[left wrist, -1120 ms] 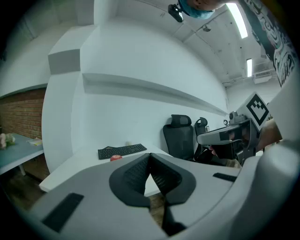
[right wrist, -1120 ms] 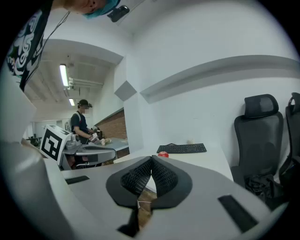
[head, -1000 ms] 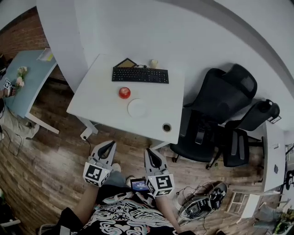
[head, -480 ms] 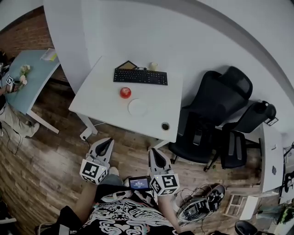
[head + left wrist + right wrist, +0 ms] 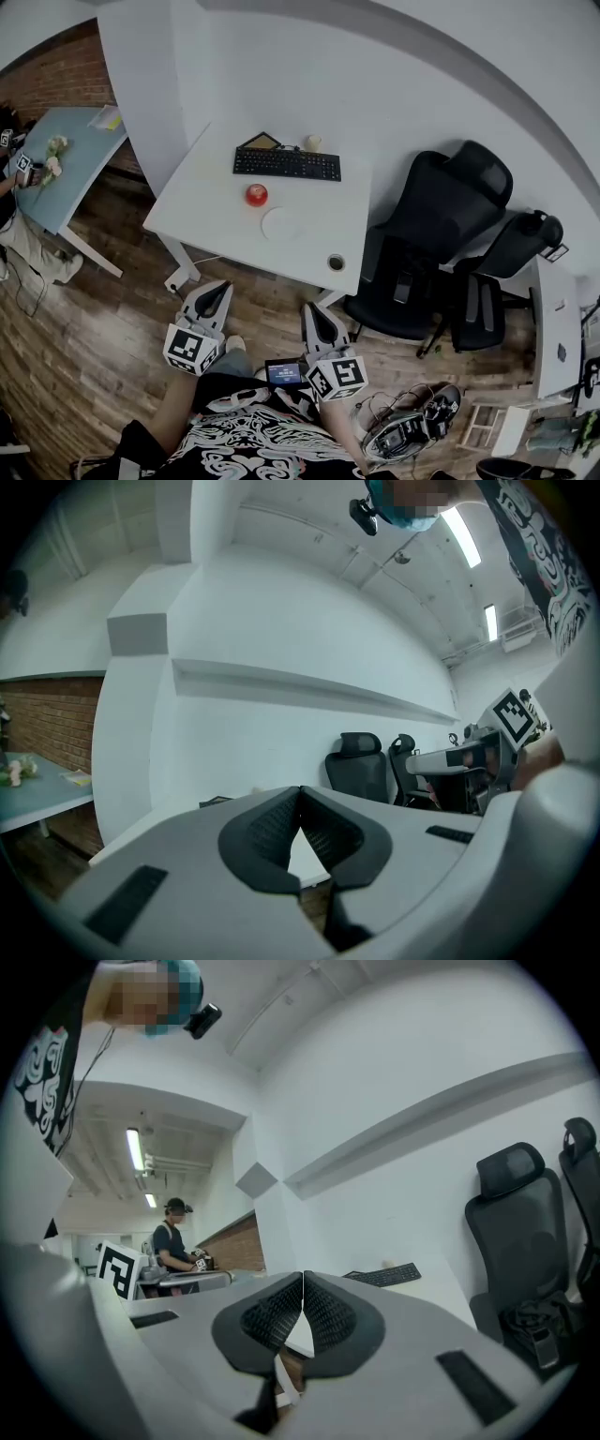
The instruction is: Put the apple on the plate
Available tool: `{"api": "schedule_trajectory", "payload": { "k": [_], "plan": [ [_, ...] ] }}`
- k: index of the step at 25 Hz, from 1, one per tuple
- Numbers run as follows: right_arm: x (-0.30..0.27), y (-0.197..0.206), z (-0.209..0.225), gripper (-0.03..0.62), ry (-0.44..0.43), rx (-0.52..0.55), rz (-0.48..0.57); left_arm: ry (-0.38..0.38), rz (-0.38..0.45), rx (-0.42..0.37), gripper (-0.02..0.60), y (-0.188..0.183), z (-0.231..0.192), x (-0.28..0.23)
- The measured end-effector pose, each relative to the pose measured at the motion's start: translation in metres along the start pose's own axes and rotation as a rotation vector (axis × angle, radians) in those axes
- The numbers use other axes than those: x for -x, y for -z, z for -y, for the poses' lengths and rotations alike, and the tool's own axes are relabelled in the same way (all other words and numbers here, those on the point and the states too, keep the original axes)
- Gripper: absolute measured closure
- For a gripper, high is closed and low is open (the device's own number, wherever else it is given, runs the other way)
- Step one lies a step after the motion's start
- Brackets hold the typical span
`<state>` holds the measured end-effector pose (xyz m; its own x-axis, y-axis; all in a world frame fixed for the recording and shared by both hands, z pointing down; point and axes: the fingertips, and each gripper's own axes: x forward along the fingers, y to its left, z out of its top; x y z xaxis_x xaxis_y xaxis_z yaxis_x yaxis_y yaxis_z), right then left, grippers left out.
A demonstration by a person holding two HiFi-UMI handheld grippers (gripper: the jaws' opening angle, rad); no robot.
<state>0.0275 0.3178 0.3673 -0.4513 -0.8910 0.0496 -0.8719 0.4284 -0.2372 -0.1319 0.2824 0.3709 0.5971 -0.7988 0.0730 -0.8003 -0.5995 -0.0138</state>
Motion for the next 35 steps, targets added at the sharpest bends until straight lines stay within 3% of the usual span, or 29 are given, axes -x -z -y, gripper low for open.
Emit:
{"api": "schedule_trajectory", "payload": {
  "k": [4,7,13,20,35],
  "plan": [
    [-0.009,-0.006,0.005,0.566,-0.050,-0.053,0.021,0.028,0.019,0.062,0.569,-0.004,-0.003,-0.012],
    [-0.019,-0.008,0.014,0.566,-0.092,-0.110,0.037,0.010,0.018,0.056,0.569,-0.001,-0.010,-0.027],
    [-0.052,-0.003,0.039,0.566,-0.034,0.000,-0.025,0.005,0.007,0.013,0.569,0.003,-0.028,-0.065],
    [-0.118,-0.016,0.075,0.566,0.005,0.036,-0.055,-0.015,0.015,0.001,0.569,-0.006,-0.080,-0.130],
    [-0.260,-0.007,0.135,0.566,0.101,0.009,-0.132,0.009,-0.059,-0.022,0.569,0.014,-0.189,-0.242]
  ]
}}
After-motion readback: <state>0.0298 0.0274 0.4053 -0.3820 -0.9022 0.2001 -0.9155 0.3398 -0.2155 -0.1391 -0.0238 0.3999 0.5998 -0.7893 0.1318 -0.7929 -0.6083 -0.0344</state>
